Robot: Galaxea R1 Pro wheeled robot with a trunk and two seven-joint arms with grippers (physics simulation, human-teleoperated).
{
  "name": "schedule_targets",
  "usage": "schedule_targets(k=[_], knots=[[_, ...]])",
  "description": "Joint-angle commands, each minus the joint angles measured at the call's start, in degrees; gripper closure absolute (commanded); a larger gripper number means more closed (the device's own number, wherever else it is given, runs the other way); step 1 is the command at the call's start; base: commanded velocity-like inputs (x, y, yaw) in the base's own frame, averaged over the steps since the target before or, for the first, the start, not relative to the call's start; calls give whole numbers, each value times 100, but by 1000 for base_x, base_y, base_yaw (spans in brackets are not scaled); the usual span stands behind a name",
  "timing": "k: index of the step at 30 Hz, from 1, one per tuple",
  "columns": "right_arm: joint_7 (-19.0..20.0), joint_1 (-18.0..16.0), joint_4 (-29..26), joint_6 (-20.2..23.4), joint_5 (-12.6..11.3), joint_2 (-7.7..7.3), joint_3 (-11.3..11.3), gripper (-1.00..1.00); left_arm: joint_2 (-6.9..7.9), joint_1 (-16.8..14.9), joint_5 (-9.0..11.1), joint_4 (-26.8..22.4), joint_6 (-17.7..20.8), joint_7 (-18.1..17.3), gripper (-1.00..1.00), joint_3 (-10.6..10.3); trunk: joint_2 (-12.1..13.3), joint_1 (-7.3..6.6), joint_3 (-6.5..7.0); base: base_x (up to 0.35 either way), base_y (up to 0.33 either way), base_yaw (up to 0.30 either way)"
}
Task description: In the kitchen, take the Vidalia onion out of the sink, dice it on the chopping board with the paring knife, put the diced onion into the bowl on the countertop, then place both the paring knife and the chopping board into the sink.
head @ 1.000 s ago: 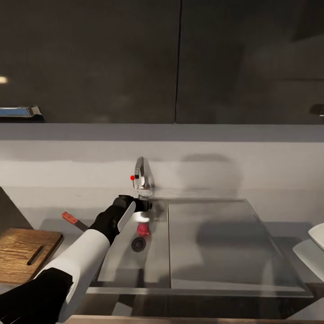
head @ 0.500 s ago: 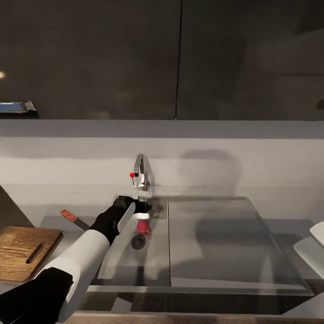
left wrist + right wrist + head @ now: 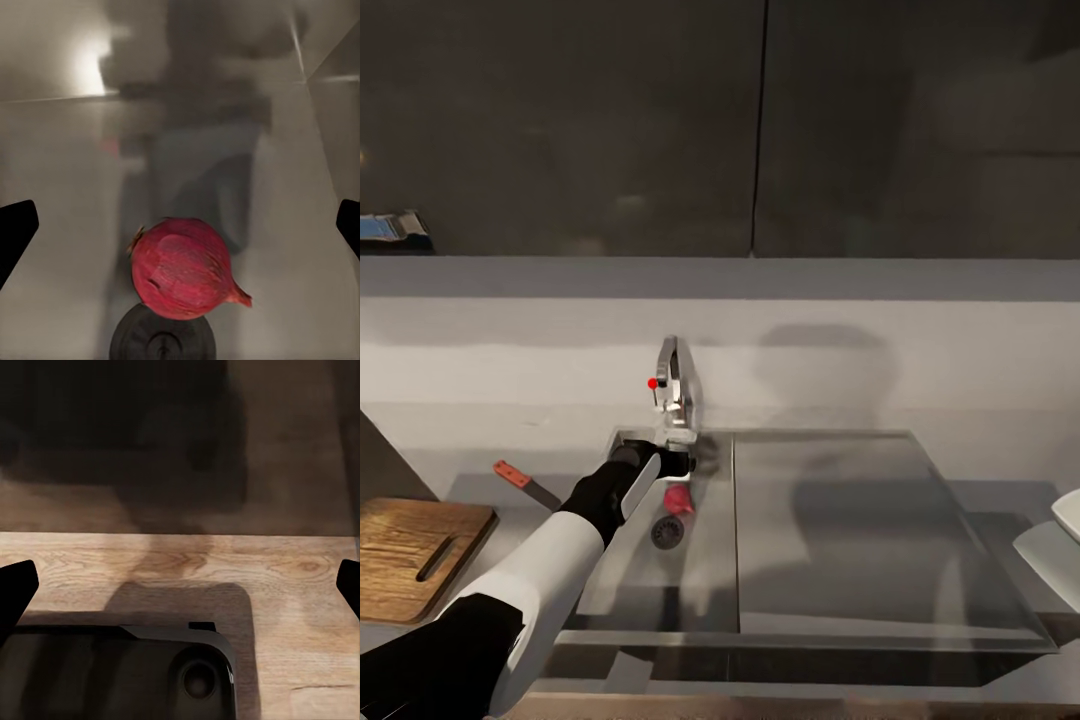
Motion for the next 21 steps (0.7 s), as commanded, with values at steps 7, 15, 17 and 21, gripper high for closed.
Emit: schedule_targets(k=[7, 15, 17, 21], knots=[[-45, 2, -16, -2, -19, -5, 49, -100, 3, -4, 61, 35, 18, 52, -100, -27, -12, 3, -75, 0, 0, 0], [-47, 2, -16, -3, -19, -4, 49, -100, 3, -5, 61, 83, 17, 47, -100, -33, -12, 3, -148, 0, 0, 0], [-49, 2, -16, -3, -19, -5, 49, -100, 3, -5, 61, 84, 17, 46, -100, -34, -12, 3, -166, 0, 0, 0], [-50, 2, -16, -3, -19, -3, 49, -100, 3, -5, 61, 92, 16, 45, -100, -34, -12, 3, -203, 0, 0, 0]])
